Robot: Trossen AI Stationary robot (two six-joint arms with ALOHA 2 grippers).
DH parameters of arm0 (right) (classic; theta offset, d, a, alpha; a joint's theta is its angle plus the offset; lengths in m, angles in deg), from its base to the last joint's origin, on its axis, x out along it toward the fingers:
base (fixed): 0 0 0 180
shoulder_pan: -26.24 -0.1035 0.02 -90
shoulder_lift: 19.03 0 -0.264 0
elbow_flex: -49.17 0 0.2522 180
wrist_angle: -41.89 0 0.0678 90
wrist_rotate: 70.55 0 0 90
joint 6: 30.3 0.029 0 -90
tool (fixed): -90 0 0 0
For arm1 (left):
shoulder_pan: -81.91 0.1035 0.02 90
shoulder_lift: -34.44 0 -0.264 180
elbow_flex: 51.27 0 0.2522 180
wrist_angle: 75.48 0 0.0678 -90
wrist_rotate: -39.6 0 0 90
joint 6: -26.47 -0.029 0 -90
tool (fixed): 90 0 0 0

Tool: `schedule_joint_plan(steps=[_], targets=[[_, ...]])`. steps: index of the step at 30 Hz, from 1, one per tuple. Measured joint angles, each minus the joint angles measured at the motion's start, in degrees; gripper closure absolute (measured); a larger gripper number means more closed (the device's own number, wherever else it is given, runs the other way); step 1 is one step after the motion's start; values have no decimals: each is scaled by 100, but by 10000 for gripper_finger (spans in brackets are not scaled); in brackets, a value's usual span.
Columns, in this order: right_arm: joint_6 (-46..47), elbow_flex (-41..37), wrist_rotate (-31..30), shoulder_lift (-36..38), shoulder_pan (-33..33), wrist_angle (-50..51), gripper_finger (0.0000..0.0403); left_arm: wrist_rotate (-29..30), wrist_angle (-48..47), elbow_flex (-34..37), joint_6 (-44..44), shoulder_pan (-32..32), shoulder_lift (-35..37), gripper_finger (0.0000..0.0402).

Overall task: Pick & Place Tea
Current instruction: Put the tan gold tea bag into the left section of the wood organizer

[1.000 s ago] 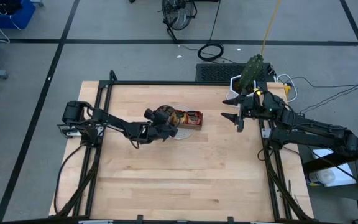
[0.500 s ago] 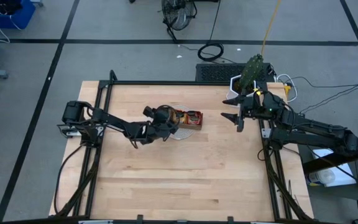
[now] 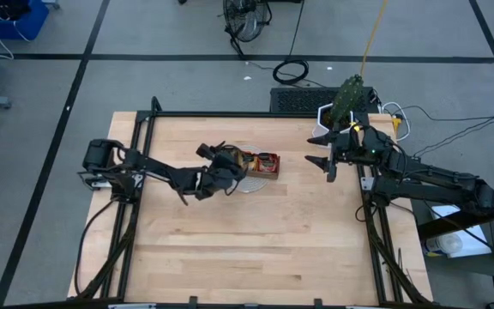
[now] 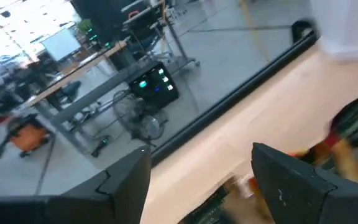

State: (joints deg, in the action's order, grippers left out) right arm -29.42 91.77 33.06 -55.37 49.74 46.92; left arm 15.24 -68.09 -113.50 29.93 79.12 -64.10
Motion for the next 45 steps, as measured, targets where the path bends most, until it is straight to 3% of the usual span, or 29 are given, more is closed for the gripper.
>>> schedule_joint_plan(steps=[4,7,10,13,15,17,22,26,45], targets=[[0,0,0,-2,2,35,142,-682,-99,-58,11,-156,240,131],[-2,0,-4,-2,1,42,142,-2057,-389,-209,-29,-186,314,164],[-4,2,-3,-18,0,48,142,-2705,-1258,-472,241,-166,365,244],[-4,2,-2,-31,2,46,142,-2792,-2113,-655,325,-75,383,353],[-4,2,-2,-34,1,100,142,-3110,-2293,-657,439,53,352,385],[-9,2,-2,-44,2,76,142,-3463,-2230,-642,567,183,304,386],[-13,2,-2,-44,0,36,142,-3600,-2584,-598,836,432,195,397],[-17,2,-2,-44,0,33,142,-4055,-2624,-597,912,577,135,398],[-7,2,2,-44,0,35,142,-3976,-2864,-597,930,719,-11,397]])
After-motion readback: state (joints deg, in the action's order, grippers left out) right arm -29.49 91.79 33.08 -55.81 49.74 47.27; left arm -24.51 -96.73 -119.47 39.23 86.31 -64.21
